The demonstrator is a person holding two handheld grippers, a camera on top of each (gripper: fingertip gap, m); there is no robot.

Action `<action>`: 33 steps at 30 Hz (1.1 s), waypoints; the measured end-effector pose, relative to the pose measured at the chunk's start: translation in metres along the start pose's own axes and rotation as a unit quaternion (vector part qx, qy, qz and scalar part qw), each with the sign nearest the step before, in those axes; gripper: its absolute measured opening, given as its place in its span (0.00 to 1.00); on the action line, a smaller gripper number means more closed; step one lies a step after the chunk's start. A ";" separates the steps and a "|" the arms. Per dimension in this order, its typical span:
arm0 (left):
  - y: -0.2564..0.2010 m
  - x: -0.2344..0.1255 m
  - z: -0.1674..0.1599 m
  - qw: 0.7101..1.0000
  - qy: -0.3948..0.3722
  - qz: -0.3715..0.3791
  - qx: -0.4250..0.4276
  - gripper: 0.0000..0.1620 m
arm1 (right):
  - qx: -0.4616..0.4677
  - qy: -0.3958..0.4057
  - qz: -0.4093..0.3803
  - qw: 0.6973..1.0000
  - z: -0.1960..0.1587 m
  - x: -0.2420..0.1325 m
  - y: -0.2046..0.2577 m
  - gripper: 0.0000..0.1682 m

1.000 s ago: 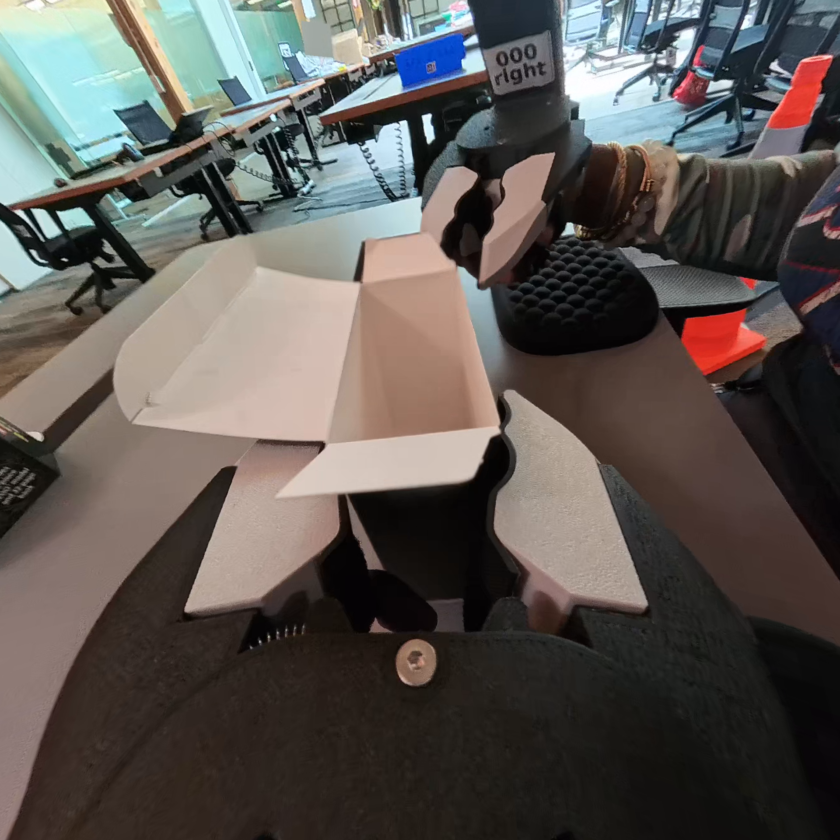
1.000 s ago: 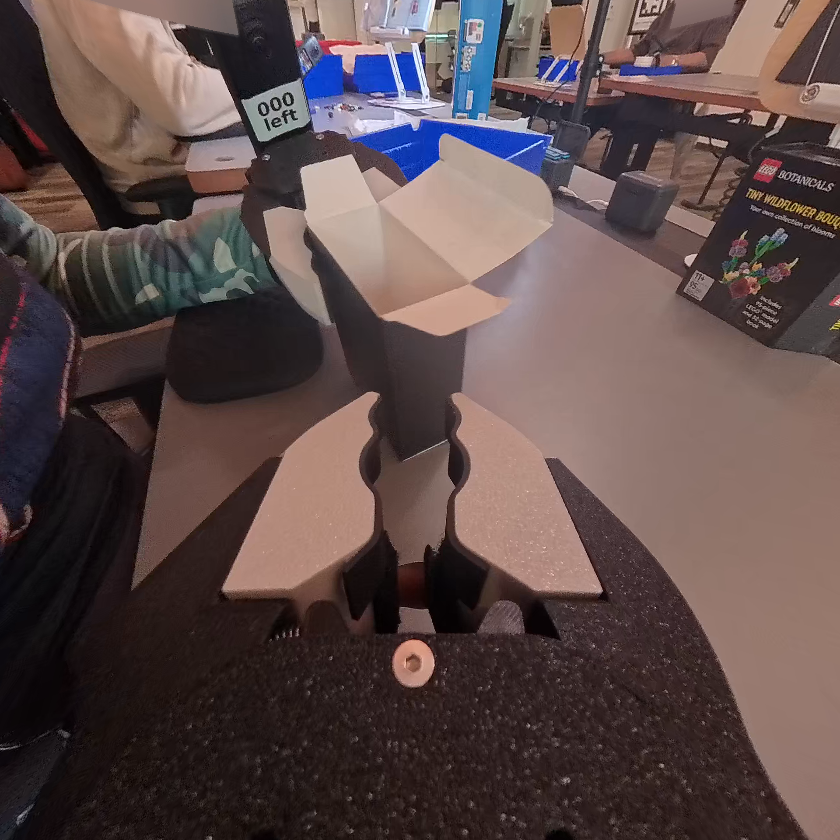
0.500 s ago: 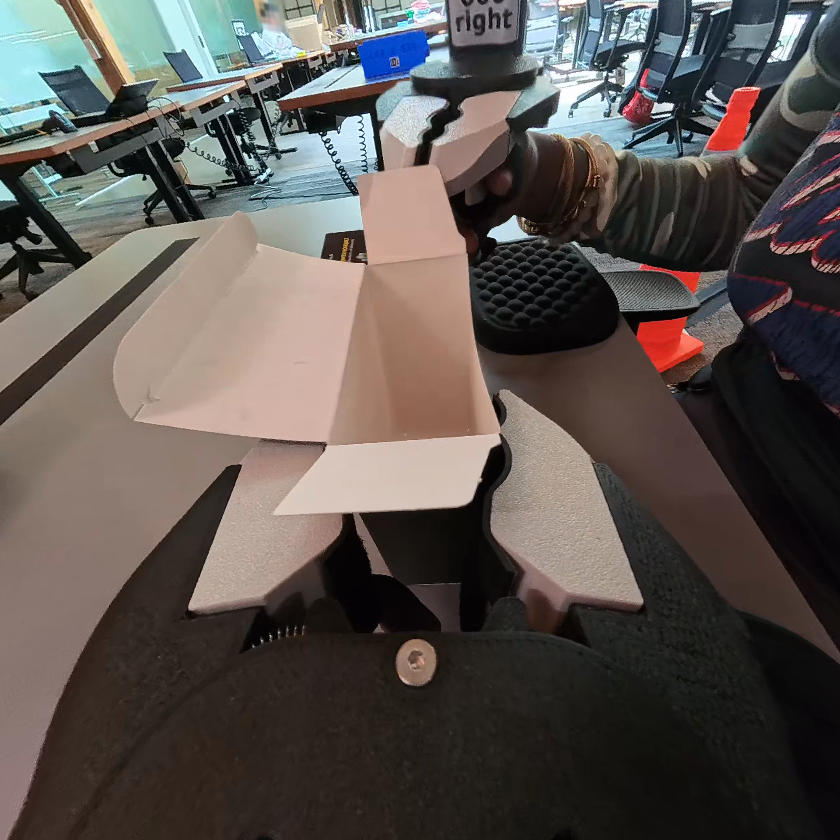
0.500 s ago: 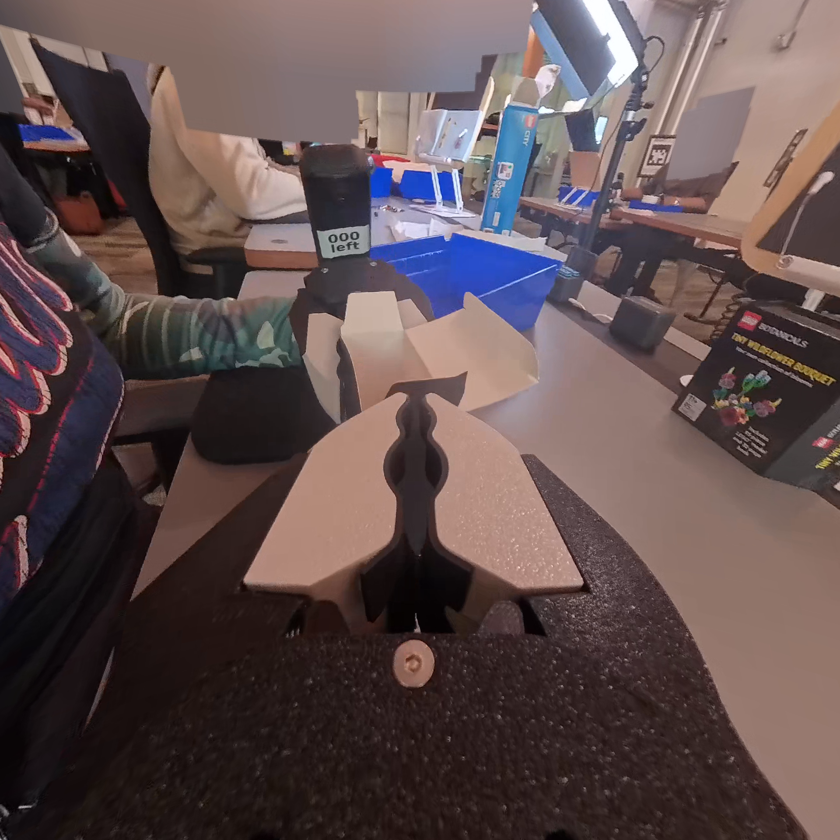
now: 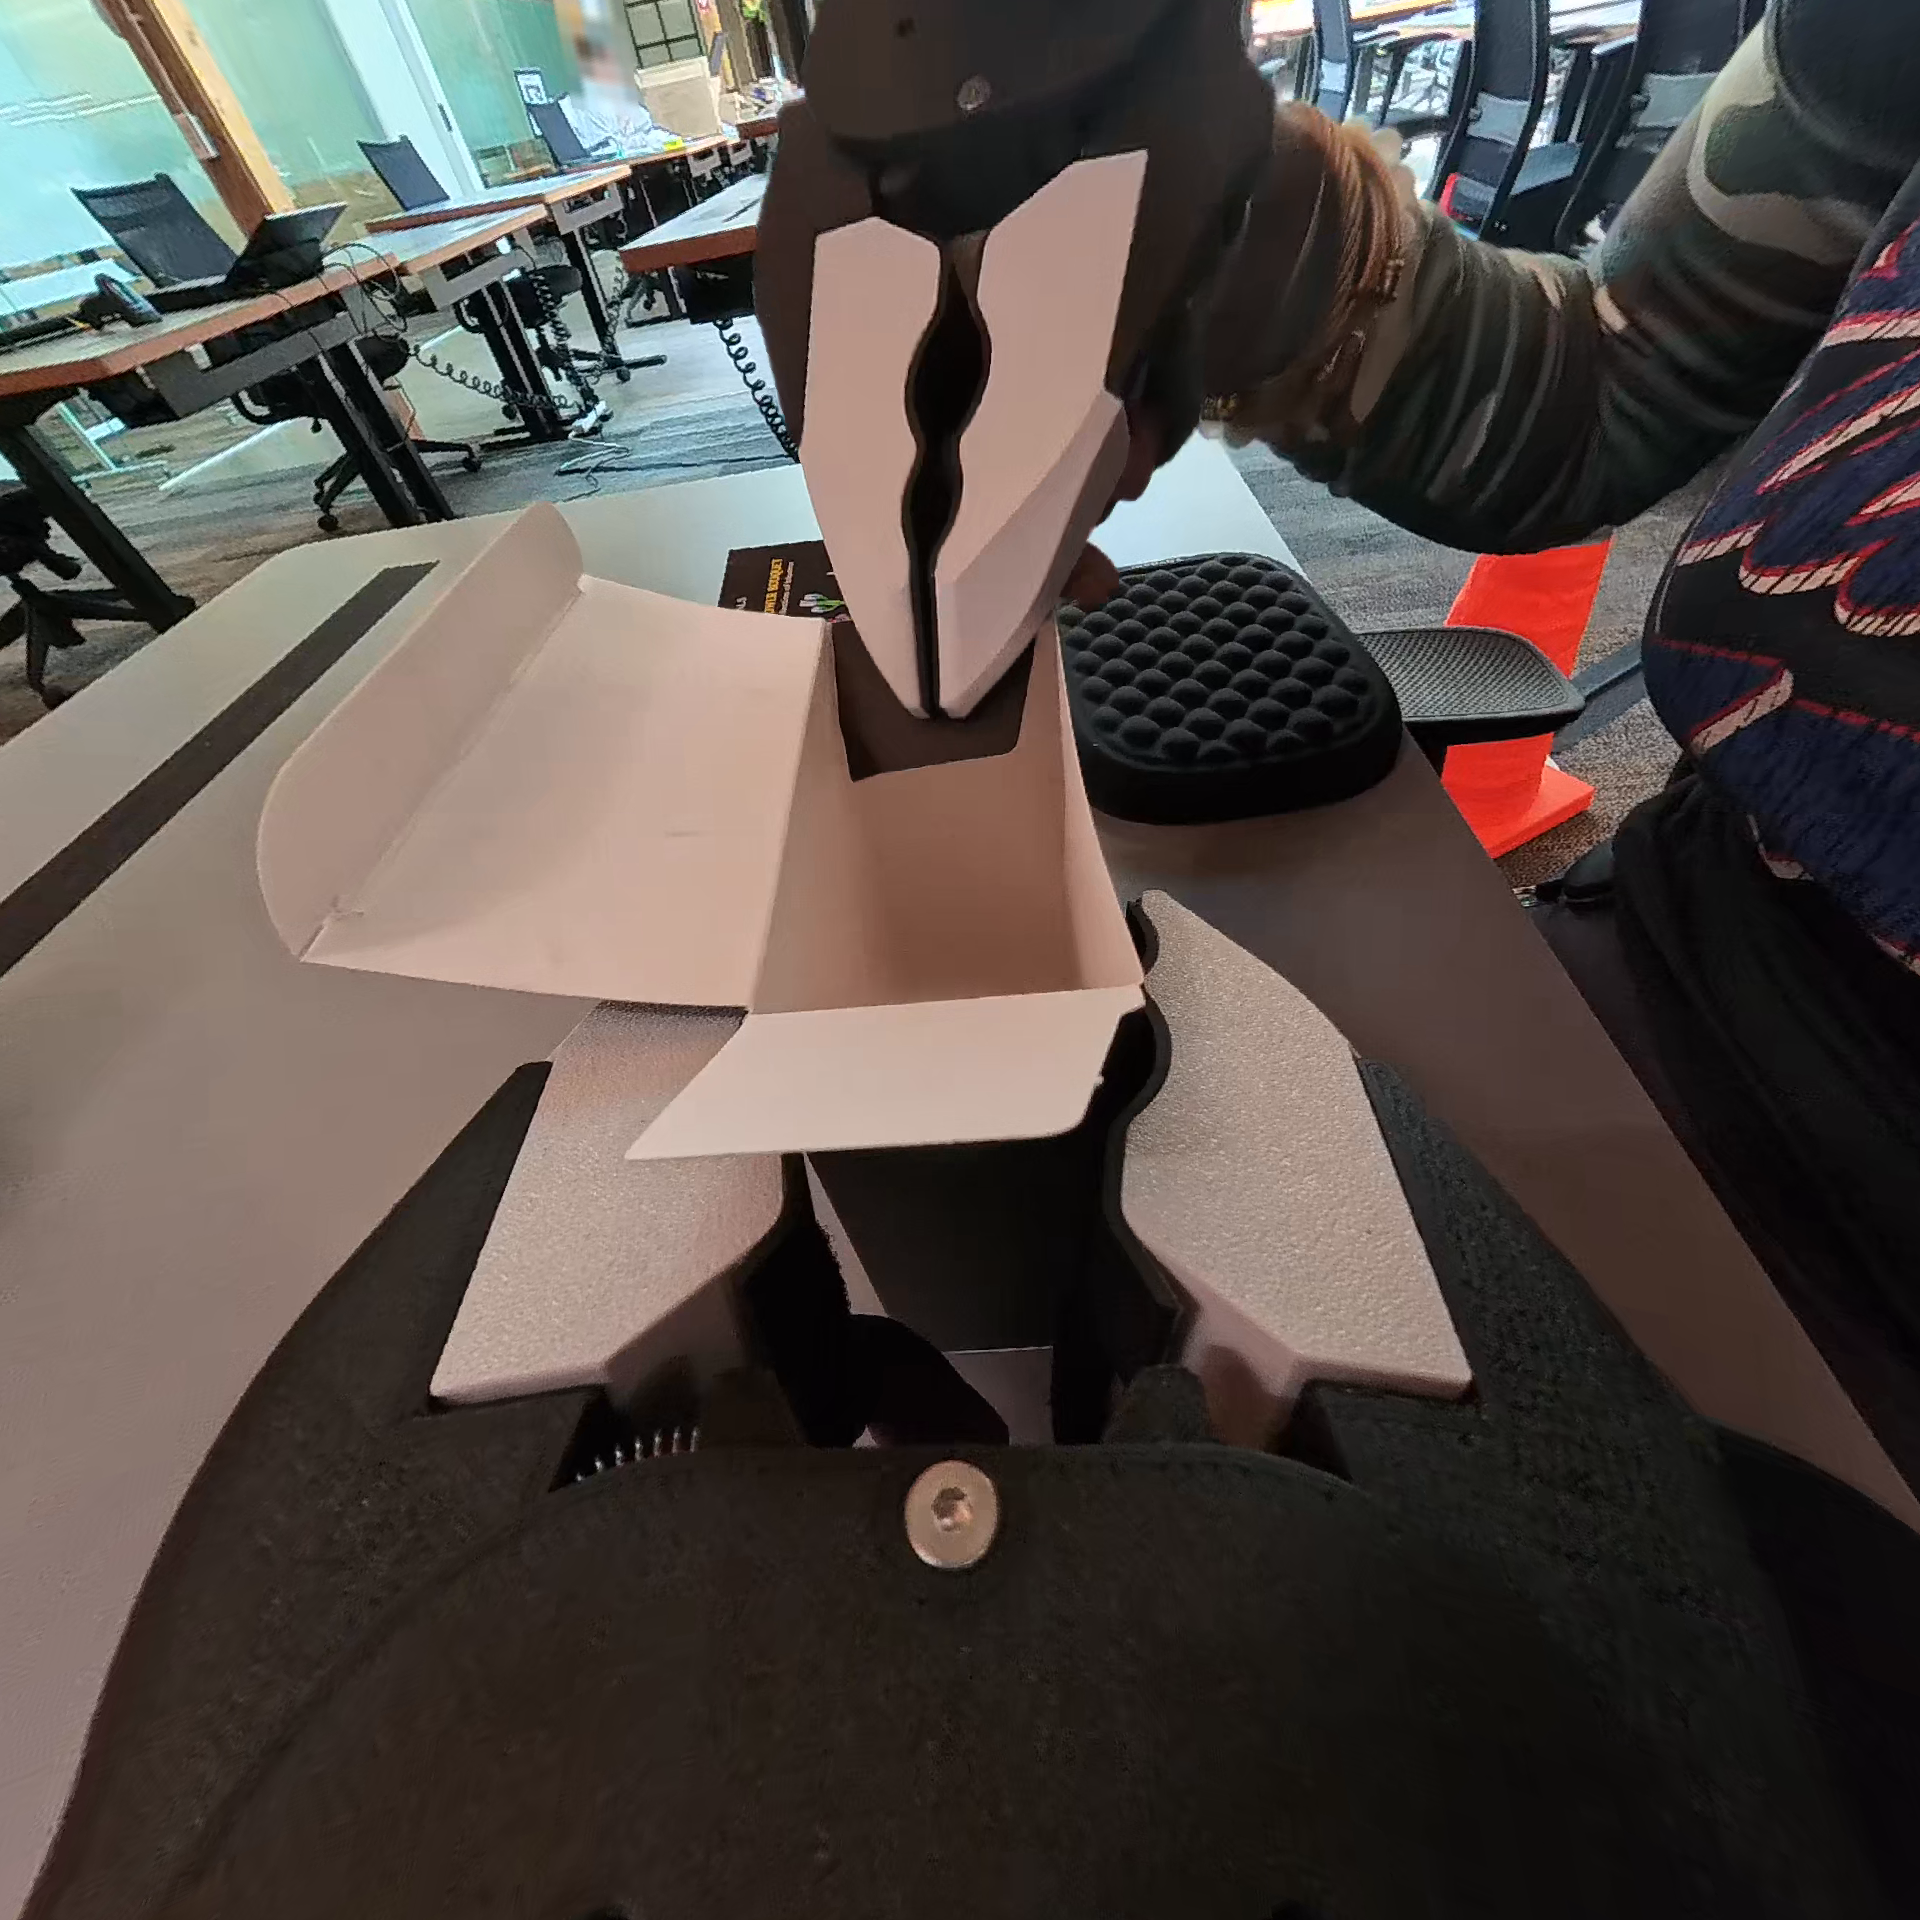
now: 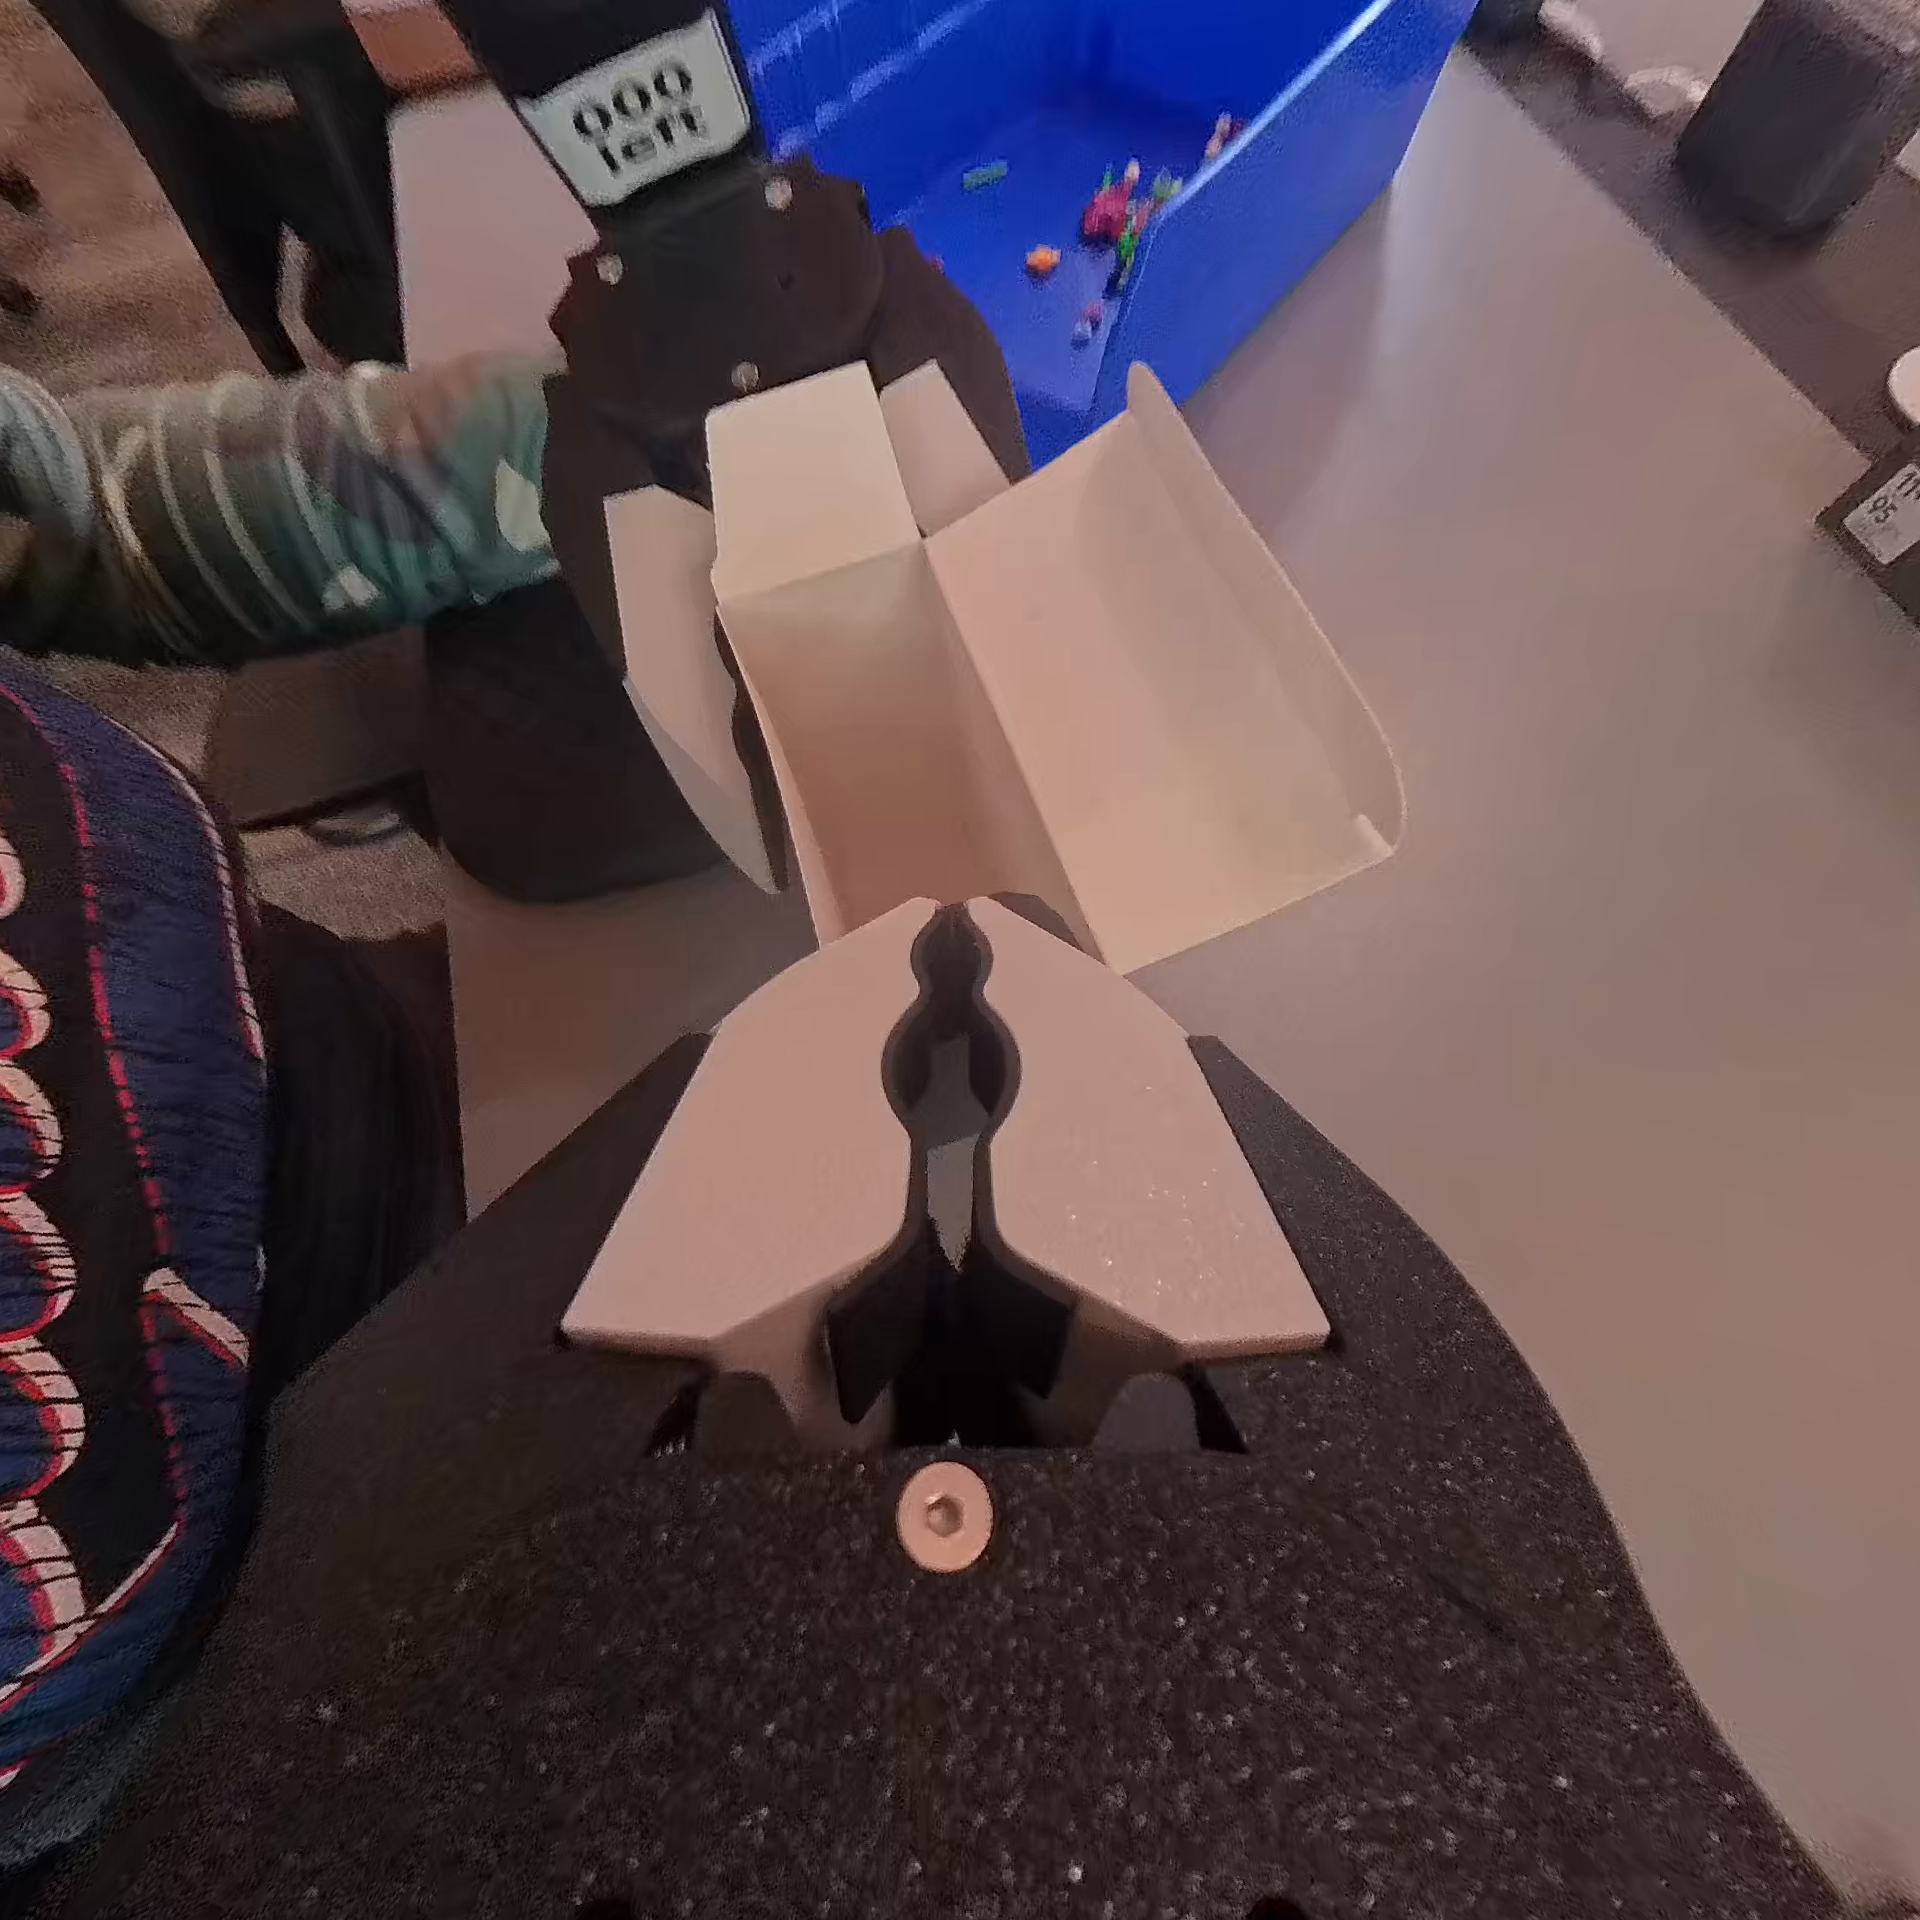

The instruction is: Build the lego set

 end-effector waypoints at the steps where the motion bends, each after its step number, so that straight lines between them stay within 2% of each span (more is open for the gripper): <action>1: 0.000 0.000 0.000 1.000 0.000 0.000 0.000 0.38 | -0.015 0.016 -0.008 1.000 -0.001 0.002 0.001 0.00; 4: -0.001 -0.001 -0.001 1.000 0.000 0.002 0.004 0.38 | -0.083 0.014 -0.016 0.996 0.003 0.002 0.007 0.05; 6: -0.001 -0.002 -0.001 1.000 0.000 0.003 0.005 0.38 | -0.101 -0.065 -0.015 0.993 0.015 -0.008 0.007 0.16; 9: -0.001 -0.003 -0.002 1.000 -0.003 0.004 0.003 0.38 | -0.060 -0.159 -0.040 0.985 0.024 -0.028 -0.009 0.35; 11: -0.001 -0.003 -0.002 1.000 -0.002 0.003 0.004 0.38 | -0.034 -0.190 -0.053 0.980 0.019 -0.033 -0.016 0.55; 12: -0.001 -0.002 -0.002 1.000 -0.001 0.003 0.006 0.38 | -0.023 -0.194 -0.054 0.979 0.012 -0.031 -0.017 0.61; 14: -0.001 -0.001 -0.001 1.000 -0.002 0.002 0.007 0.38 | -0.003 -0.182 -0.052 0.982 -0.005 -0.019 -0.019 0.66; 15: -0.001 -0.001 -0.001 1.000 -0.002 0.002 0.008 0.38 | 0.004 -0.169 -0.043 0.985 -0.013 -0.011 -0.018 0.66; 17: -0.001 -0.001 -0.001 1.000 -0.003 0.001 0.008 0.38 | 0.001 -0.158 -0.008 0.987 -0.021 0.003 -0.009 0.60; 20: -0.003 0.000 -0.001 1.000 -0.004 -0.003 0.006 0.39 | -0.026 -0.182 0.010 0.983 -0.015 0.016 0.002 0.50; 21: -0.004 0.001 -0.001 1.000 -0.004 -0.002 0.007 0.39 | -0.036 -0.186 0.011 0.982 -0.013 0.019 0.004 0.45; 22: -0.004 0.001 0.000 1.000 -0.003 0.001 0.007 0.39 | -0.047 -0.189 0.015 0.981 -0.012 0.021 0.006 0.36; 26: -0.006 -0.011 -0.002 1.000 0.014 0.021 0.001 0.41 | -0.051 -0.185 0.025 0.981 -0.014 0.020 0.007 0.33; 28: -0.007 -0.030 0.002 0.999 -0.009 0.052 -0.002 0.40 | -0.040 -0.188 0.021 0.981 -0.016 0.018 0.003 0.32; 29: -0.008 -0.042 0.004 0.997 -0.030 0.069 -0.005 0.36 | -0.037 -0.190 0.020 0.981 -0.017 0.017 0.002 0.32; 30: -0.009 -0.054 0.007 0.995 -0.052 0.086 -0.007 0.23 | -0.036 -0.191 0.019 0.981 -0.017 0.016 0.002 0.32; 31: -0.010 -0.066 0.009 0.992 -0.072 0.105 -0.008 0.07 | -0.037 -0.190 0.019 0.981 -0.018 0.016 0.002 0.32; 32: -0.011 -0.075 0.009 0.989 -0.081 0.124 -0.012 0.00 | -0.038 -0.189 0.018 0.981 -0.018 0.016 0.002 0.32; 33: -0.012 -0.079 0.007 0.987 -0.077 0.137 -0.015 0.00 | -0.039 -0.187 0.017 0.981 -0.018 0.016 0.003 0.32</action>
Point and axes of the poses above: each gripper's, where its closed fingertips meet, x out along the fingers, z out of its top, y = z × x across the jaws, the point moved 2 cm from there along -x, back along the fingers, and after that the axes turned 9 degrees about -z, right-handed, at the moved point
